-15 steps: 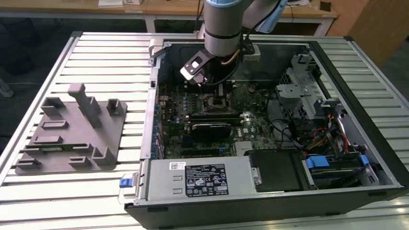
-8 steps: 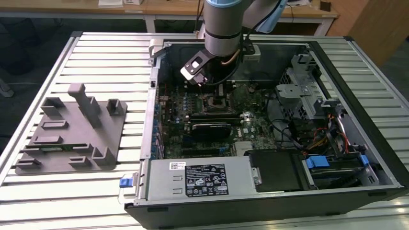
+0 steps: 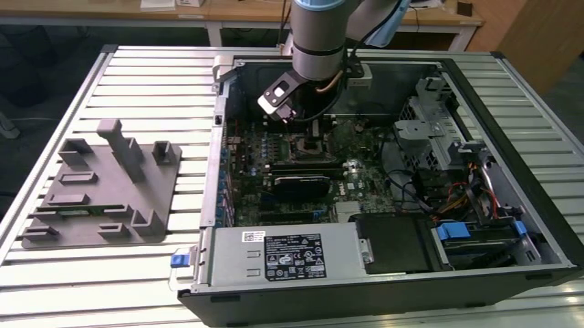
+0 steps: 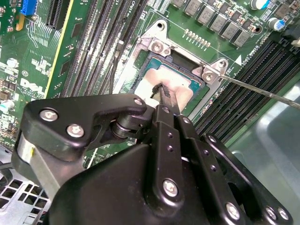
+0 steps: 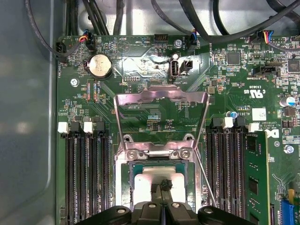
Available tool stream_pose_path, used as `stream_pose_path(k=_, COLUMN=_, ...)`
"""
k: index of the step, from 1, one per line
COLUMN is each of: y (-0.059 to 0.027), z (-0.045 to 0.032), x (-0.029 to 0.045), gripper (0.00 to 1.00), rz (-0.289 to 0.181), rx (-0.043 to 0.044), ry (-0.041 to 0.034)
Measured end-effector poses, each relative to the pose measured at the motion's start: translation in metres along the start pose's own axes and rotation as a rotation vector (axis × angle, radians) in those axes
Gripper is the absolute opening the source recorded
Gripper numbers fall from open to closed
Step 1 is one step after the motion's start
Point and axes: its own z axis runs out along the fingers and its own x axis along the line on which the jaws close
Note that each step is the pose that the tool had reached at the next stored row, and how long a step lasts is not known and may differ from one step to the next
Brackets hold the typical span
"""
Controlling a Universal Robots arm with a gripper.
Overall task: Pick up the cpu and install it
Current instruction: 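Place the cpu into insertion slot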
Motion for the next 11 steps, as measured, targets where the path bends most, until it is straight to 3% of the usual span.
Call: stream_pose_path(k=11, y=0.0002, z=-0.0049, x=-0.0002, gripper=0.11, rz=0.0, rx=-0.0001, ry=0.0)
